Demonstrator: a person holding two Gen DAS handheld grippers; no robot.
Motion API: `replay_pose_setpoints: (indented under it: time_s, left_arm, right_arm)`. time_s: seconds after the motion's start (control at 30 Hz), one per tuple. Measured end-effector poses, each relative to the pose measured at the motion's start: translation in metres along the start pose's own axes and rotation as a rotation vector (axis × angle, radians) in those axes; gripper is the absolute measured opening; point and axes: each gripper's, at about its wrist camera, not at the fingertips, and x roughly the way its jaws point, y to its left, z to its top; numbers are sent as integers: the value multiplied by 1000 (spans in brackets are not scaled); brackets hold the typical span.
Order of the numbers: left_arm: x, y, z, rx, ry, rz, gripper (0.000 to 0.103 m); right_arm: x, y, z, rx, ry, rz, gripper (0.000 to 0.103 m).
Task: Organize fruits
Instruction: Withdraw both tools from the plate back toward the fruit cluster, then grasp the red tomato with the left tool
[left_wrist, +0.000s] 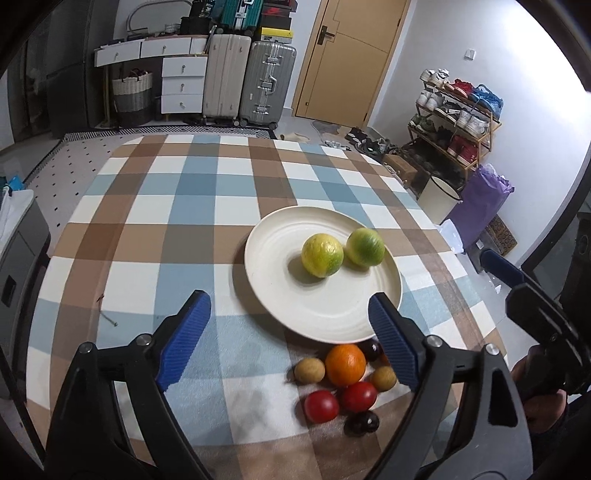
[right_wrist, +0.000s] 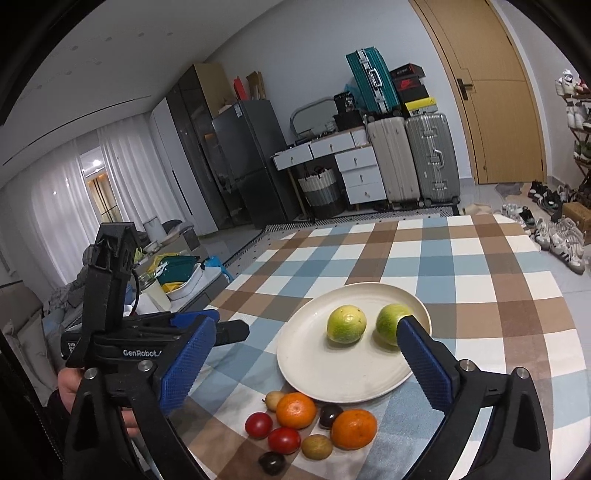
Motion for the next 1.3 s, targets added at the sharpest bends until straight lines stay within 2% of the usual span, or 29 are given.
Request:
replay_pose_setpoints:
  time_s: [0.1,0.3,0.63,0.87,1.1,1.17,1.3]
  left_arm:
    - [-7,2,-9,-7,-7,-6,102]
    - [-11,-1,-31,4,-3,-3,102]
    - [14,-1,-68,20,88,36,102]
    - [37,-3,-78,37,140,39,102]
    - [52,-6,-82,51,174,36,102]
    - [55,-6,-83,55,183,35,99]
    - [59,-9,-86,83,201,20,84]
  right_arm:
    - [-3,3,-5,0,-3,-2,102]
    - [-10,10,-13,-29,-10,-61,103]
    - [-18,9,-33,-15,31,-111,103]
    - [-18,5,-44,-14,73,-143,103]
    - [-19,3,-47,-21,79,-152,103]
    - [-18,3,-46,-21,83,-151,103]
    - [-18,1,-47,-19,86,-148,103]
